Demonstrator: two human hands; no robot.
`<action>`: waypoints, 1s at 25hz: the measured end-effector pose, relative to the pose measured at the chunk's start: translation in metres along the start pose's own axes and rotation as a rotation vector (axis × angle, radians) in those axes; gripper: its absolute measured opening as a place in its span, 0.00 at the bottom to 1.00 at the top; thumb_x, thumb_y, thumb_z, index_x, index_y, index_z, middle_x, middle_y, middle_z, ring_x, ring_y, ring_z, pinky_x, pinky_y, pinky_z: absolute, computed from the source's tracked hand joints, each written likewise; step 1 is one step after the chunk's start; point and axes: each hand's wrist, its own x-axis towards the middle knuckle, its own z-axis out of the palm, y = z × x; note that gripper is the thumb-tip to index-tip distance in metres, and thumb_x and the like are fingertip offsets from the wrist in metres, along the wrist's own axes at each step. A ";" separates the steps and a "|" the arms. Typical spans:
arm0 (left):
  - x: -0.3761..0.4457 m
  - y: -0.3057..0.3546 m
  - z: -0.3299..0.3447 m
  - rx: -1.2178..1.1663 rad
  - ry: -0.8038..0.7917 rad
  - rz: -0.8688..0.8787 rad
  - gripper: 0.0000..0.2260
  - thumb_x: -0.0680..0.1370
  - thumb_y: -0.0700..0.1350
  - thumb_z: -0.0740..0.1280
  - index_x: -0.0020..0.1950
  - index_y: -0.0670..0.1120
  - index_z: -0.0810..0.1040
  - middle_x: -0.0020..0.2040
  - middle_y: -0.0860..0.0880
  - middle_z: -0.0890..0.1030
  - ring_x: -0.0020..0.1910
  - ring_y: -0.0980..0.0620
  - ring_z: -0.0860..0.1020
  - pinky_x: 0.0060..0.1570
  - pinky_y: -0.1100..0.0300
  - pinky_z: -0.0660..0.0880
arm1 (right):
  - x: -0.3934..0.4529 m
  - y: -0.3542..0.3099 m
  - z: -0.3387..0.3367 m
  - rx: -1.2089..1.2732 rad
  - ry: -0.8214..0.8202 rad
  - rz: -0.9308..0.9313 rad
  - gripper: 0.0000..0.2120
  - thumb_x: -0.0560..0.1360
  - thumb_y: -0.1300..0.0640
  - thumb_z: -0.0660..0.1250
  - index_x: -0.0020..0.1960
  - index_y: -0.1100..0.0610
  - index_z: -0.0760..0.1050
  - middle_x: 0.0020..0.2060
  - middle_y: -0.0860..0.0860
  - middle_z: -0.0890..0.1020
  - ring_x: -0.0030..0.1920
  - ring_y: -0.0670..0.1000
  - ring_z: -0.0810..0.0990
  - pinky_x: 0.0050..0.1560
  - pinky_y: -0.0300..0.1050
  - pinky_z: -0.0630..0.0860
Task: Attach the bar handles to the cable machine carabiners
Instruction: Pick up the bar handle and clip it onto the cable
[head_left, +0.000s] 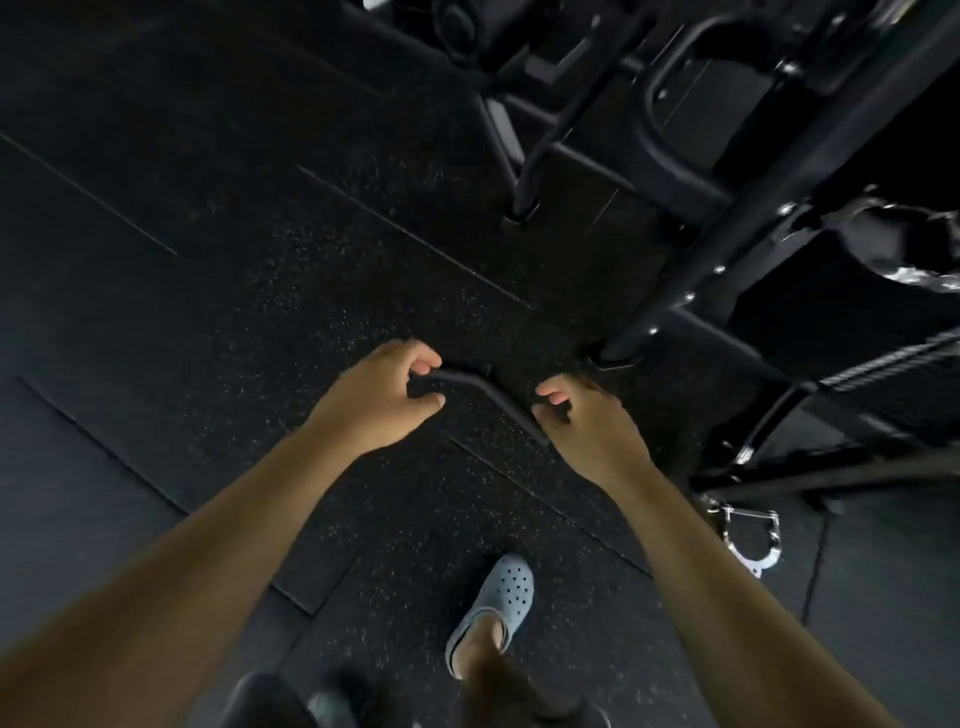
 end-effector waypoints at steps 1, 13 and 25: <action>0.033 -0.016 0.018 0.002 -0.005 -0.001 0.17 0.76 0.53 0.71 0.65 0.58 0.75 0.62 0.57 0.78 0.60 0.54 0.78 0.60 0.48 0.77 | 0.034 0.019 0.023 0.006 -0.005 0.014 0.15 0.81 0.49 0.66 0.66 0.51 0.79 0.62 0.50 0.83 0.58 0.54 0.82 0.55 0.53 0.80; 0.370 -0.250 0.314 0.163 0.010 0.099 0.19 0.76 0.51 0.71 0.67 0.53 0.76 0.65 0.53 0.77 0.61 0.51 0.77 0.60 0.47 0.77 | 0.361 0.242 0.348 -0.182 0.034 0.090 0.21 0.81 0.47 0.67 0.71 0.52 0.74 0.68 0.54 0.77 0.67 0.59 0.76 0.64 0.59 0.76; 0.437 -0.288 0.351 0.651 -0.101 0.310 0.22 0.80 0.52 0.67 0.71 0.47 0.69 0.64 0.46 0.75 0.62 0.45 0.75 0.62 0.48 0.74 | 0.375 0.261 0.353 -0.339 0.057 0.060 0.22 0.80 0.50 0.69 0.73 0.52 0.70 0.65 0.52 0.78 0.63 0.56 0.78 0.59 0.55 0.78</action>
